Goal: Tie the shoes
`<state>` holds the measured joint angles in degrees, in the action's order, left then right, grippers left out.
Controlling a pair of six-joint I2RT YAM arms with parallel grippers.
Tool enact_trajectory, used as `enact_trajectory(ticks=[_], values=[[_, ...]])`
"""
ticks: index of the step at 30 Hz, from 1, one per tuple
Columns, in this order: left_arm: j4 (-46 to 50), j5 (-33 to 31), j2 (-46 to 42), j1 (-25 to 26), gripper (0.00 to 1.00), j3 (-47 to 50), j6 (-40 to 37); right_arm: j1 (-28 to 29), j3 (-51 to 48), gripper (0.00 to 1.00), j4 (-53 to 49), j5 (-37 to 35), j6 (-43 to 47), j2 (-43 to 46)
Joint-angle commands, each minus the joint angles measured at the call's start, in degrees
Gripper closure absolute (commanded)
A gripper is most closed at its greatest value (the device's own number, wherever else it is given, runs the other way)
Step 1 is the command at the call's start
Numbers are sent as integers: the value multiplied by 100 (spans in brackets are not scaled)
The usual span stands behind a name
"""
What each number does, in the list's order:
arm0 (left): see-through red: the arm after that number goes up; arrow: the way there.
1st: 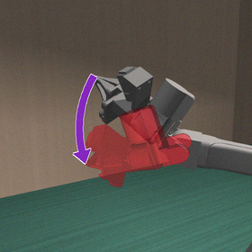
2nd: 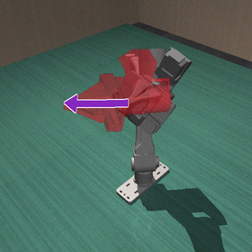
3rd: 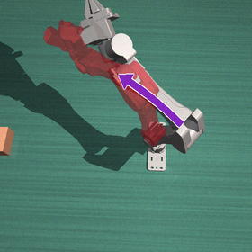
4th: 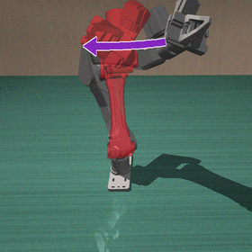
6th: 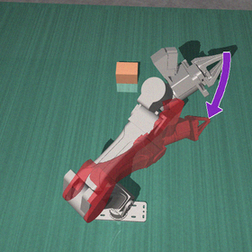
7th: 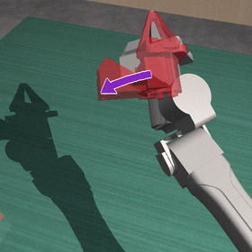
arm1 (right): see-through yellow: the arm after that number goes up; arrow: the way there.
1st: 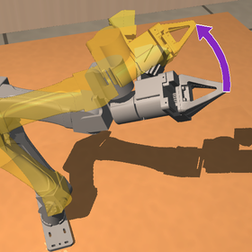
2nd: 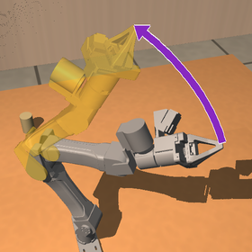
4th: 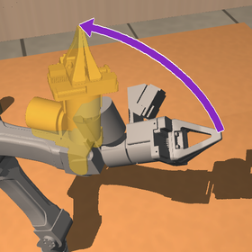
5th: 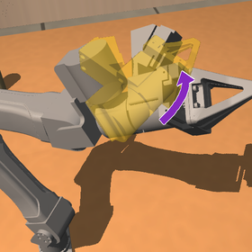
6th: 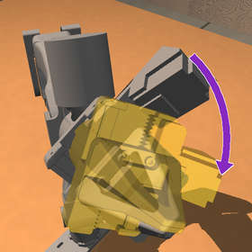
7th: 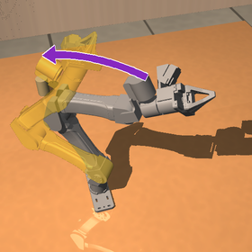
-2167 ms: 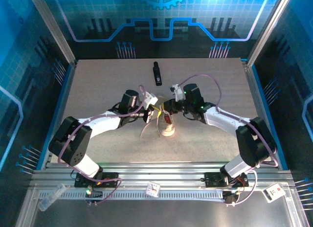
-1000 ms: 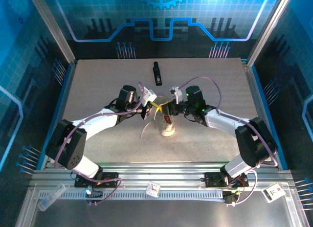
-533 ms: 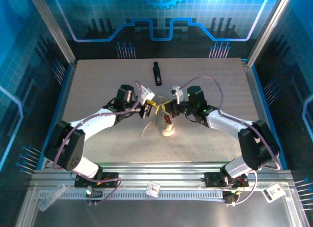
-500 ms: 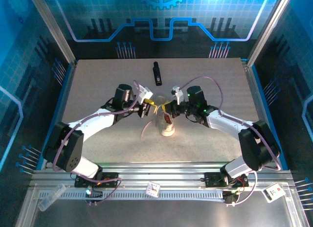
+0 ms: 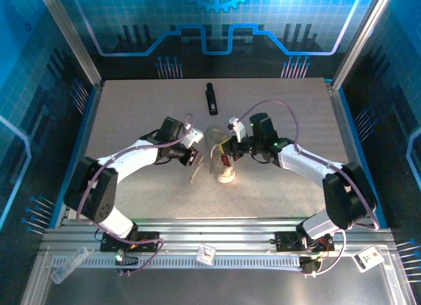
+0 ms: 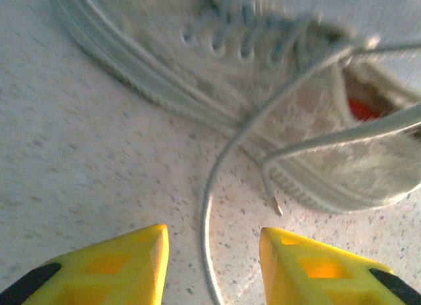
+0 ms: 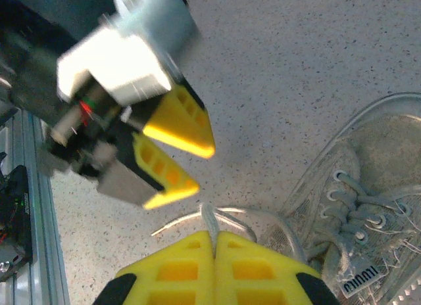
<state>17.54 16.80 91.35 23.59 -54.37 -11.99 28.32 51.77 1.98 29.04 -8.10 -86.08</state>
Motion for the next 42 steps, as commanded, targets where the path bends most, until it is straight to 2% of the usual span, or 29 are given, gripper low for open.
enact_trajectory(ticks=[1,7,13,15,16,17,18,21,25,31,35,42], values=[[879,-495,506,224,58,-398,216,-23,138,100,-160,144,160,-30],[1369,-657,1317,343,58,-981,799,-23,73,100,-106,146,114,-32],[1614,-927,1661,365,59,-1157,1087,-23,-31,100,-33,102,62,12],[1667,-938,1723,363,65,-1170,1127,-20,-44,100,-19,85,35,13],[1683,-954,1728,358,71,-1166,1145,-23,-40,100,-15,76,36,13],[1673,-972,1705,351,82,-1134,1170,-24,-44,100,-17,72,26,4],[1657,-993,1651,348,88,-1097,1205,-21,-34,100,-21,76,15,4],[1462,-957,1255,238,100,-907,1314,-21,4,100,-77,76,-6,-26],[1284,-837,507,32,100,-830,1518,-23,109,100,-223,86,6,-90],[1276,-721,-200,50,100,-935,1854,-23,281,100,-444,-10,8,-171],[1186,-839,-585,410,100,-839,2239,-35,506,100,-662,-192,-93,-245],[320,-1254,-963,1659,100,-330,3590,-71,1050,100,-1052,-298,-175,-593]])
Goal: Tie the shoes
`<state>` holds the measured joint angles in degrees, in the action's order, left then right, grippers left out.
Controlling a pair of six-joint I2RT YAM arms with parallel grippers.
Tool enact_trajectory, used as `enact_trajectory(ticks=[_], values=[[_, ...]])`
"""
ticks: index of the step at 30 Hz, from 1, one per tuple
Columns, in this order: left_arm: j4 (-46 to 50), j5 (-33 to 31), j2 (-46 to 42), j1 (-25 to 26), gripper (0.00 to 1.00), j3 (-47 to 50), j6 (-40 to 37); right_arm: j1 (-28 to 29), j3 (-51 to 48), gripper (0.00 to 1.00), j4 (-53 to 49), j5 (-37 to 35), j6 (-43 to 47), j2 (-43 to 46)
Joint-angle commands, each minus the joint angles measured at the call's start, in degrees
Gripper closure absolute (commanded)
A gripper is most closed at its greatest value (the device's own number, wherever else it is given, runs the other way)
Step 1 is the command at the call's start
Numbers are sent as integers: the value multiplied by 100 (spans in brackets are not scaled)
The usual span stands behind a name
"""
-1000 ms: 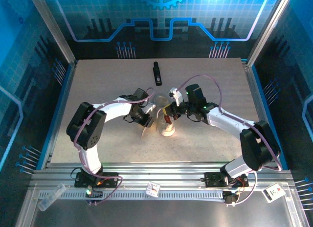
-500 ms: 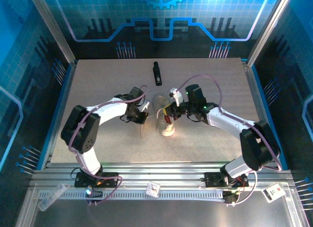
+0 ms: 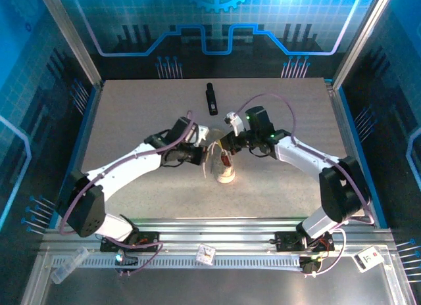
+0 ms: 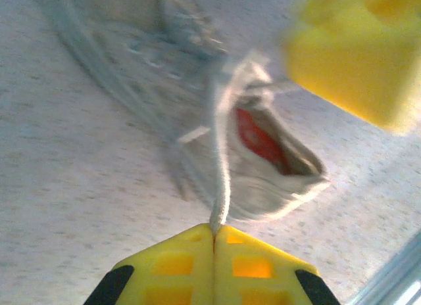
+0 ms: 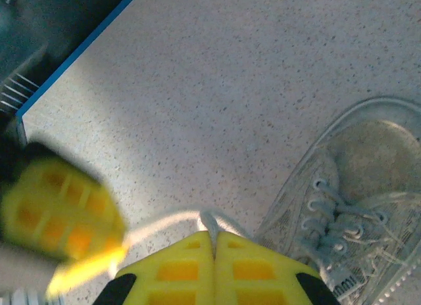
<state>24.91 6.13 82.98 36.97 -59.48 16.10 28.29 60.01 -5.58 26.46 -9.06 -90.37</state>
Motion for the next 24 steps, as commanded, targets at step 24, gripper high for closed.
enact_trajectory(ticks=[24], values=[[-3226,-418,1479,1398,93,188,1992,-246,534,100,-715,408,100,-352]])
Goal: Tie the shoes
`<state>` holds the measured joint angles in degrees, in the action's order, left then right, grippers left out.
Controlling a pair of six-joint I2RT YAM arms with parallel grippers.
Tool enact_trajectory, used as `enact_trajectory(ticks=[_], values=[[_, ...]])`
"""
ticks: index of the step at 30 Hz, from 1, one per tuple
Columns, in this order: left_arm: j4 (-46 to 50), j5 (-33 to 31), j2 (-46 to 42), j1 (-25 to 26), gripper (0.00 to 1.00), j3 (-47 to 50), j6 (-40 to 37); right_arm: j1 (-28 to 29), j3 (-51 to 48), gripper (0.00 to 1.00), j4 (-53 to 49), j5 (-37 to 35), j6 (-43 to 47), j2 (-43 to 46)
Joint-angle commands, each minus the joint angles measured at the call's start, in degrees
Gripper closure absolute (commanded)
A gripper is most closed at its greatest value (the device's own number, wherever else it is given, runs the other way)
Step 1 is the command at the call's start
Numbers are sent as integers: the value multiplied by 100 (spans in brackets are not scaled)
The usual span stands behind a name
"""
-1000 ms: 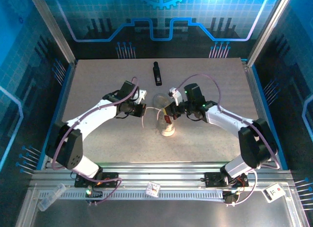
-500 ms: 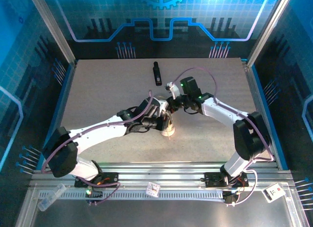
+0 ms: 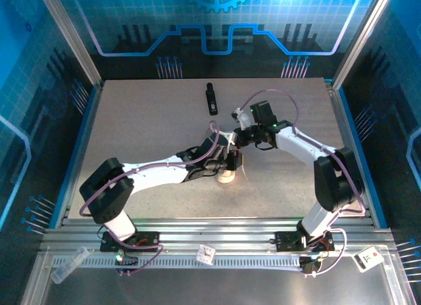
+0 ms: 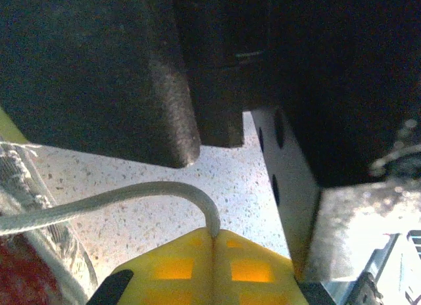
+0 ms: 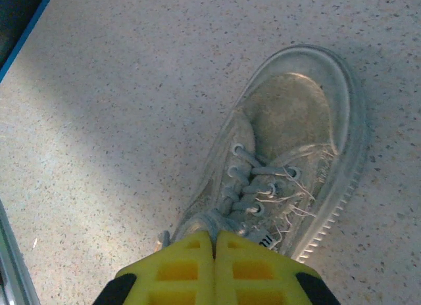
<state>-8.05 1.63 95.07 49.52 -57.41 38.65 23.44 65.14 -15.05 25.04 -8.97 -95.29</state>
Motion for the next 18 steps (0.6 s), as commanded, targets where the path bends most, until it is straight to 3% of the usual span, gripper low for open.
enact_trajectory(ticks=[1,4,8,14,18], values=[[168,-44,238,138,84,-32,-410,232,-19,100,268,576,95,155],[425,-134,3,132,66,-56,-931,245,-130,100,348,616,112,191],[407,158,-632,-14,55,158,-1611,263,-237,100,413,582,184,263],[556,1048,-1781,-830,53,638,-2295,344,-334,100,518,494,331,430],[480,1610,-2156,-1595,59,1002,-2598,413,-378,100,638,493,389,518]])
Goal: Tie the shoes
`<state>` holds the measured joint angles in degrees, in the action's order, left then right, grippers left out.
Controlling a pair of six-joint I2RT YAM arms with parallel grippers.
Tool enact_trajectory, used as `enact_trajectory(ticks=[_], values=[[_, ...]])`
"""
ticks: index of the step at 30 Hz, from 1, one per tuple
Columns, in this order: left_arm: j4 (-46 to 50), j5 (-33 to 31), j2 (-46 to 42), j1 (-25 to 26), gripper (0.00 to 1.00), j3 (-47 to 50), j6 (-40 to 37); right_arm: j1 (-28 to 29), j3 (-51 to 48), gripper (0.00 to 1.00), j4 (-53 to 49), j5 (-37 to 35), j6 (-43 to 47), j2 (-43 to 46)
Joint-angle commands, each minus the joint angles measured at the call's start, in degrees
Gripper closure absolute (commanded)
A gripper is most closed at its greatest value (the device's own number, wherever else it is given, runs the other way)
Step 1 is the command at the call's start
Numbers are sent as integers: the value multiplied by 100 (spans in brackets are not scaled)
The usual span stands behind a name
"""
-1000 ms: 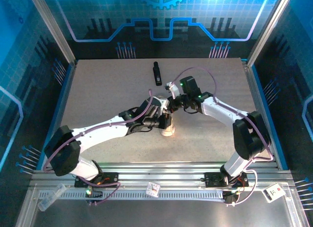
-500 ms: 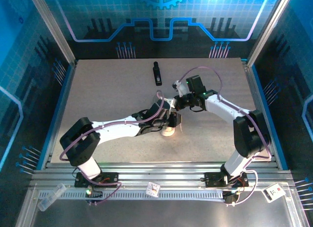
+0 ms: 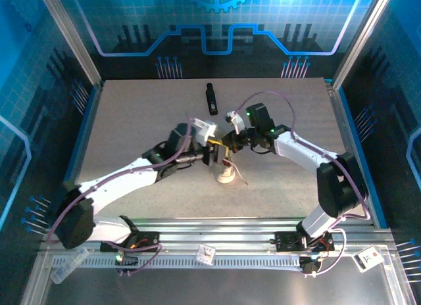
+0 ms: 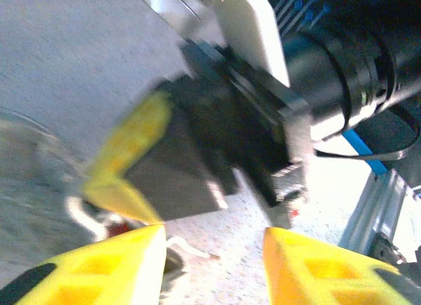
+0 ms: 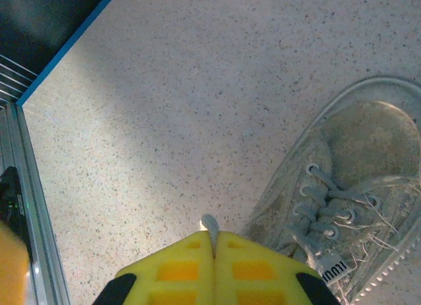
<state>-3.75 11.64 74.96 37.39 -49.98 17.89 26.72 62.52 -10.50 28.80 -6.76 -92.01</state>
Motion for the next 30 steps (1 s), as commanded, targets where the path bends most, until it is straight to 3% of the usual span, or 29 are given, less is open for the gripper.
enact_trajectory(ticks=[1,4,11,20,30], values=[[-43,752,-148,-552,61,343,-613,88,-122,100,210,122,173,205],[-487,1147,-24,-841,62,533,-960,118,-143,100,298,178,193,253],[-1255,1747,525,-926,60,668,-1747,151,-25,100,238,328,262,219],[-1682,1899,1063,-935,62,649,-1783,147,120,100,51,464,369,157],[-1836,1983,1362,-935,75,491,-1850,150,130,100,119,627,371,89]])
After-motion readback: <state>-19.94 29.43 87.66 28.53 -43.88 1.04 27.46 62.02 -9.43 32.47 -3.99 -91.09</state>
